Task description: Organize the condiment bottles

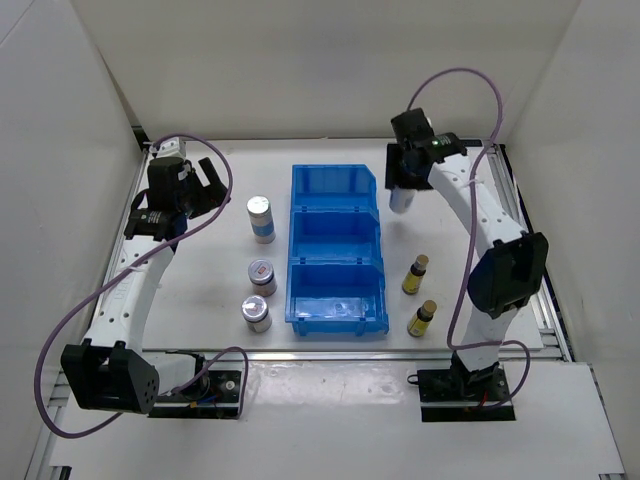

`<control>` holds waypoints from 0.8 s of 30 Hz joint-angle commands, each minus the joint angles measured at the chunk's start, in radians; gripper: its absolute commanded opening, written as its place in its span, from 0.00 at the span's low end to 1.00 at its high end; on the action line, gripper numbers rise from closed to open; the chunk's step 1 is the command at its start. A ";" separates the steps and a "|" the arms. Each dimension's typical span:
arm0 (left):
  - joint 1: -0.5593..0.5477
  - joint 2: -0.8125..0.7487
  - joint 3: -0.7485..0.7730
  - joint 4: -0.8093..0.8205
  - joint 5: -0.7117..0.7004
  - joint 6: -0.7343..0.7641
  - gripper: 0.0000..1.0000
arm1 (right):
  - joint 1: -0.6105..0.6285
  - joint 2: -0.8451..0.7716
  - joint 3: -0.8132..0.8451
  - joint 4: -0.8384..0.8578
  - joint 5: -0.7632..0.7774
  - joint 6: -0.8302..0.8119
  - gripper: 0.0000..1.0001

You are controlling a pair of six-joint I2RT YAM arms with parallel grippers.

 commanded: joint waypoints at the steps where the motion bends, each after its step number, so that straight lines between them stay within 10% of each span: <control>1: -0.002 -0.026 -0.005 0.003 0.001 0.003 1.00 | 0.038 -0.013 0.195 0.057 0.014 -0.035 0.34; 11: -0.002 -0.008 -0.005 0.003 0.010 0.003 1.00 | 0.127 0.271 0.582 0.005 -0.055 -0.044 0.32; 24: -0.002 -0.008 0.004 -0.006 0.019 0.003 1.00 | 0.145 0.372 0.476 0.036 -0.069 -0.016 0.36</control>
